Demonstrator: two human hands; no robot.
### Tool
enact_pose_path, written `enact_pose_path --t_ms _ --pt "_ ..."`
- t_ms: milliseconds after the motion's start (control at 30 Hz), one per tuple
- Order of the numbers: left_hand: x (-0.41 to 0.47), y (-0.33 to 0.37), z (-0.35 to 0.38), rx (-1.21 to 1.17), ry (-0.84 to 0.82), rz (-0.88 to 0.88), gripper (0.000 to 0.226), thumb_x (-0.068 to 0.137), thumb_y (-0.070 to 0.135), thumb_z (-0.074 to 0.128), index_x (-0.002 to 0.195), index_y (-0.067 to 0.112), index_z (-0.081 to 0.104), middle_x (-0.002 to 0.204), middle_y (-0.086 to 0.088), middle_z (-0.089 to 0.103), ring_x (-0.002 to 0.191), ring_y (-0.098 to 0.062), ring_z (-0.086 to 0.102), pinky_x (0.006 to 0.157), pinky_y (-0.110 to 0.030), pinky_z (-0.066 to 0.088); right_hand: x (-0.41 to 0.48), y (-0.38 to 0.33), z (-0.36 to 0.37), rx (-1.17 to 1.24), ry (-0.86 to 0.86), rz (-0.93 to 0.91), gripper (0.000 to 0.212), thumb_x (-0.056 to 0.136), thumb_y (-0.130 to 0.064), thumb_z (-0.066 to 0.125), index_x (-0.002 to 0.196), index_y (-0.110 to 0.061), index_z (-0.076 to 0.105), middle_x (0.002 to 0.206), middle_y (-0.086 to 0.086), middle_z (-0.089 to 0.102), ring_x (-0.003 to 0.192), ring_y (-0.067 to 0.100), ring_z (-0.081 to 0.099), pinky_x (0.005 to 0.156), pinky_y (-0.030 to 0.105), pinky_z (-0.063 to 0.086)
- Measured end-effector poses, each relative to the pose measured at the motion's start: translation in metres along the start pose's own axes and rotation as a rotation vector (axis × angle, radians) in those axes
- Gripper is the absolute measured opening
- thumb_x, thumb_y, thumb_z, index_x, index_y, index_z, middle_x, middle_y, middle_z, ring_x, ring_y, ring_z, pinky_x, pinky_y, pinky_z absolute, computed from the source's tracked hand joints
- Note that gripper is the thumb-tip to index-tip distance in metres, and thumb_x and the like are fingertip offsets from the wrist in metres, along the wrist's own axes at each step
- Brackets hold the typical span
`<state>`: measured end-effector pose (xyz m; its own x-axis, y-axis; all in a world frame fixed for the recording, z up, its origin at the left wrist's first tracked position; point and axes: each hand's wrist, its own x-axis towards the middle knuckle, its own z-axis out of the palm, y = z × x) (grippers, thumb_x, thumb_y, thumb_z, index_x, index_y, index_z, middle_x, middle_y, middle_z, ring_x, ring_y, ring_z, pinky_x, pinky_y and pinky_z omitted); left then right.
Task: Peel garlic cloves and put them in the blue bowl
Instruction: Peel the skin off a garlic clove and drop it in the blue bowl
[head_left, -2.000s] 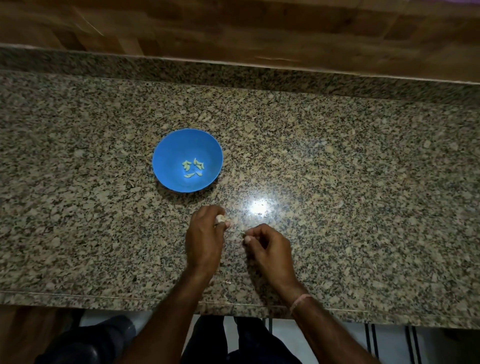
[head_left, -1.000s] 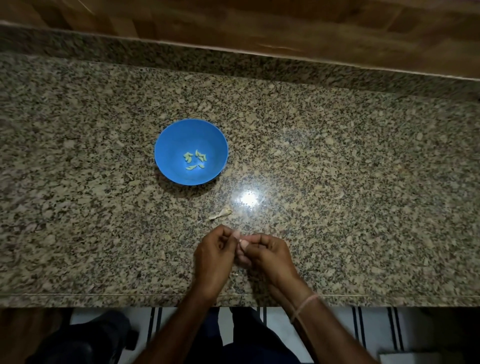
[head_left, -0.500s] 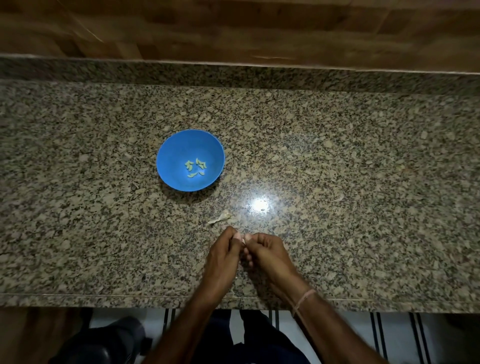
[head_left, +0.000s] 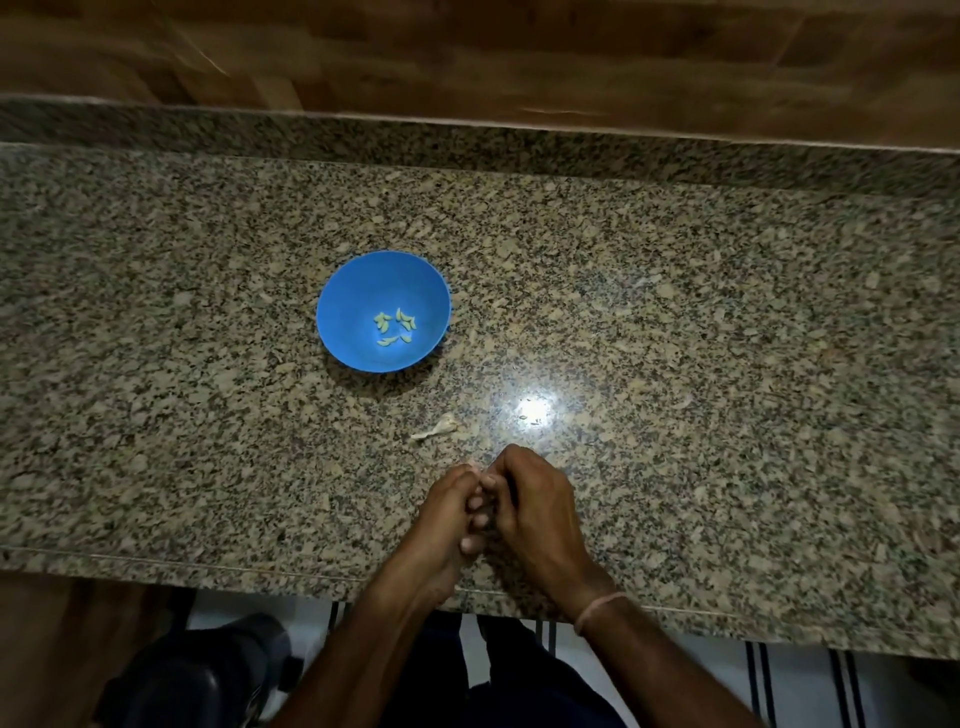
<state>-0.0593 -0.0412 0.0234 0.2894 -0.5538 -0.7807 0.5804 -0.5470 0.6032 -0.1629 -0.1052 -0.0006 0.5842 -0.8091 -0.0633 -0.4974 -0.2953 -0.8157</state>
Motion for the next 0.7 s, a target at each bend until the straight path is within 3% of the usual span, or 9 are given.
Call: enact_pose_path --t_ms 67,133,200,267,367,467,533,633,700 --pt "-0.001 -0.002 0.0 0.127 0.02 0.08 0.027 0.112 0.029 0.037 0.094 0.017 0.053 0.071 0.006 0.051 0.056 -0.004 0.047 0.046 -0.02 0.035 -0.001 0.0 -0.001 0.023 0.0 0.003 0.023 0.103 -0.014 0.06 0.081 -0.017 0.055 0.07 -0.009 0.053 0.063 0.004 0.048 0.057 0.017 0.031" --pt "-0.005 -0.005 0.001 0.382 0.089 0.262 0.026 0.112 0.036 0.036 0.101 0.027 0.058 0.089 0.006 0.061 0.078 0.001 0.06 0.07 -0.023 0.048 -0.001 -0.001 -0.001 0.132 0.0 0.133 0.026 0.102 -0.015 0.062 0.077 -0.012 0.056 0.065 -0.01 0.052 0.058 0.004 0.045 0.054 0.017 0.031" --pt "-0.007 -0.012 0.001 0.681 0.177 0.435 0.023 0.111 0.039 0.033 0.103 0.035 0.055 0.094 0.016 0.053 0.081 0.01 0.051 0.076 -0.022 0.043 0.002 -0.002 -0.001 0.186 -0.05 0.283 0.033 0.102 -0.022 0.063 0.072 -0.012 0.057 0.062 -0.009 0.052 0.057 0.003 0.044 0.053 0.019 0.033" --pt "-0.003 -0.02 -0.002 0.847 0.261 0.514 0.033 0.11 0.04 0.031 0.112 0.02 0.057 0.099 0.011 0.058 0.084 0.002 0.055 0.08 -0.036 0.049 0.003 -0.004 0.001 0.215 -0.102 0.397 0.04 0.101 -0.028 0.065 0.064 -0.019 0.054 0.058 -0.011 0.052 0.054 0.0 0.043 0.053 0.019 0.034" --pt "0.001 -0.016 0.002 0.582 0.25 0.33 0.033 0.111 0.032 0.037 0.104 0.013 0.063 0.093 -0.001 0.068 0.085 -0.018 0.065 0.075 -0.04 0.054 -0.002 -0.006 0.005 0.09 -0.053 0.306 0.04 0.104 -0.028 0.058 0.066 -0.024 0.047 0.058 -0.011 0.047 0.052 0.002 0.042 0.05 0.018 0.028" --pt "0.0 -0.005 0.008 0.183 0.121 -0.005 0.038 0.111 0.027 0.04 0.079 0.015 0.056 0.062 0.002 0.056 0.051 -0.012 0.049 0.044 -0.023 0.035 -0.006 -0.003 0.005 -0.141 -0.046 0.067 0.029 0.107 -0.03 0.043 0.08 -0.023 0.04 0.07 -0.009 0.042 0.062 0.011 0.039 0.056 0.026 0.022" --pt "0.003 -0.007 0.006 0.29 0.125 0.101 0.038 0.11 0.029 0.04 0.081 0.014 0.059 0.07 -0.004 0.062 0.059 -0.02 0.056 0.054 -0.03 0.041 -0.002 0.0 0.005 -0.141 -0.05 0.062 0.03 0.108 -0.025 0.045 0.079 -0.023 0.04 0.068 -0.008 0.042 0.062 0.011 0.039 0.057 0.027 0.023" --pt "0.003 -0.016 0.001 0.846 0.317 0.419 0.035 0.11 0.033 0.037 0.095 0.013 0.061 0.085 -0.004 0.066 0.078 -0.022 0.062 0.069 -0.038 0.045 0.008 -0.003 0.004 0.037 -0.104 0.253 0.039 0.108 -0.025 0.05 0.07 -0.024 0.044 0.063 -0.008 0.048 0.057 0.007 0.042 0.054 0.026 0.029" --pt "0.005 -0.015 0.0 0.762 0.312 0.382 0.035 0.11 0.033 0.038 0.089 0.015 0.059 0.078 -0.001 0.063 0.07 -0.018 0.059 0.063 -0.036 0.042 0.006 -0.003 0.005 -0.029 -0.09 0.147 0.037 0.109 -0.026 0.047 0.072 -0.025 0.043 0.064 -0.009 0.046 0.058 0.009 0.041 0.054 0.027 0.026"
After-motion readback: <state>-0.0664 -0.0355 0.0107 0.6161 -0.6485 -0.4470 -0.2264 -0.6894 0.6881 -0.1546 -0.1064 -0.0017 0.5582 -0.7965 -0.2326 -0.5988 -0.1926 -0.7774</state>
